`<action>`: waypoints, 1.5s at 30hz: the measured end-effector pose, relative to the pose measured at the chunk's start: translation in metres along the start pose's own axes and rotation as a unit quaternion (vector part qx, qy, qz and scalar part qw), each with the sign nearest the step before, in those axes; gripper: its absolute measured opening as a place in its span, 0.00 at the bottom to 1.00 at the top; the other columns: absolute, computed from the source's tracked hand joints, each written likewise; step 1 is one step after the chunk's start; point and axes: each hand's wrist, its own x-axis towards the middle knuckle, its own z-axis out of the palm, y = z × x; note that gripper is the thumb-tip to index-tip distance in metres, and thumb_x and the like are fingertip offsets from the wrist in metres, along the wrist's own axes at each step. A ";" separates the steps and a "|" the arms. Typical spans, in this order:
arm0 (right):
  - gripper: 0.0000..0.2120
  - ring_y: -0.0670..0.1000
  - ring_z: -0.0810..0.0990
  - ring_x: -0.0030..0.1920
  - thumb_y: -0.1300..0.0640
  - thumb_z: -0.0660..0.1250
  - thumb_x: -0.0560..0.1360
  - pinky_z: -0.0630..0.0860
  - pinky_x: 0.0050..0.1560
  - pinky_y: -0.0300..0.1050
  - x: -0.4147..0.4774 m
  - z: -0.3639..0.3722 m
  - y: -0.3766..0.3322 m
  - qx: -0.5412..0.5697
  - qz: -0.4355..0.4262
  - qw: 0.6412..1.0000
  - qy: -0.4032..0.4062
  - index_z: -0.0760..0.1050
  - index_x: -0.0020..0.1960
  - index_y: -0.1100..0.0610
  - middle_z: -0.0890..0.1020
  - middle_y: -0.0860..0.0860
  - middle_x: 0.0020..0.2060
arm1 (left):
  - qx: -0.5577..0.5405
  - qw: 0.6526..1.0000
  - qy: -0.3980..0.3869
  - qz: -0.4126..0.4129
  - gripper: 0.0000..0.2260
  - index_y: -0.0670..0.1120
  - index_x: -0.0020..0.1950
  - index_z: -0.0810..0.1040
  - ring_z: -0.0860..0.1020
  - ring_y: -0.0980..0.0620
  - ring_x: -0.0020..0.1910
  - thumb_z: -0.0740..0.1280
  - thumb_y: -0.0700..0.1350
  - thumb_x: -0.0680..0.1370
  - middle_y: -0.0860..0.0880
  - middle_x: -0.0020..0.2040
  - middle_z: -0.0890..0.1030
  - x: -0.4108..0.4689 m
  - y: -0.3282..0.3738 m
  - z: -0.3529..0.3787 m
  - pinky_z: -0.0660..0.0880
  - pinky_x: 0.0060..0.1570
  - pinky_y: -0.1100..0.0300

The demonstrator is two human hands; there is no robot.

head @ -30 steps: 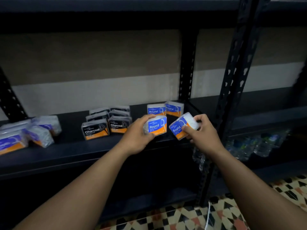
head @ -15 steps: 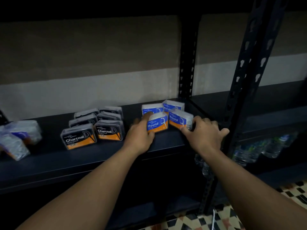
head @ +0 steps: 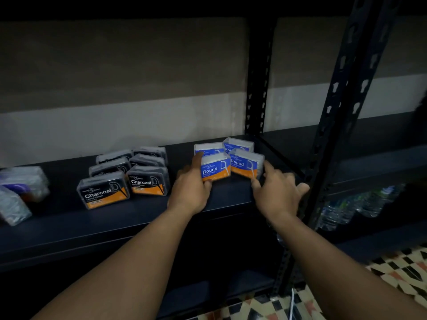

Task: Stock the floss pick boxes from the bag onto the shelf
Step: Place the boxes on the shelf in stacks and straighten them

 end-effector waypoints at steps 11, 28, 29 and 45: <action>0.34 0.55 0.66 0.66 0.34 0.60 0.74 0.58 0.56 0.55 -0.007 -0.004 0.001 0.041 0.000 0.997 -0.060 0.56 0.76 0.43 0.79 0.48 0.61 | -0.030 0.999 0.008 -0.033 0.40 0.56 0.79 0.46 0.75 0.37 0.62 0.68 0.47 0.76 0.39 0.62 0.77 -0.010 0.007 -0.009 0.74 0.60 0.46; 0.29 0.49 0.50 0.78 0.39 0.59 0.78 0.45 0.77 0.54 -0.053 -0.017 0.030 0.107 -0.106 0.980 -0.131 0.64 0.76 0.49 0.61 0.47 0.77 | 0.080 0.995 0.054 0.005 0.25 0.46 0.71 0.68 0.71 0.47 0.66 0.61 0.58 0.79 0.48 0.64 0.78 -0.072 0.006 -0.015 0.65 0.65 0.51; 0.29 0.49 0.48 0.78 0.40 0.61 0.78 0.49 0.77 0.55 -0.058 -0.018 0.031 0.125 -0.110 0.977 -0.133 0.63 0.76 0.49 0.61 0.47 0.77 | 0.075 0.995 0.065 0.024 0.24 0.47 0.71 0.69 0.71 0.48 0.66 0.61 0.58 0.80 0.48 0.65 0.78 -0.082 0.001 -0.014 0.64 0.66 0.52; 0.21 0.47 0.80 0.46 0.49 0.64 0.79 0.78 0.49 0.50 -0.208 0.019 0.078 0.274 -0.020 0.885 -0.375 0.68 0.71 0.45 0.81 0.44 0.48 | 0.027 0.986 -0.163 0.031 0.18 0.48 0.70 0.73 0.66 0.51 0.69 0.62 0.51 0.82 0.51 0.65 0.74 -0.253 -0.104 0.063 0.72 0.63 0.49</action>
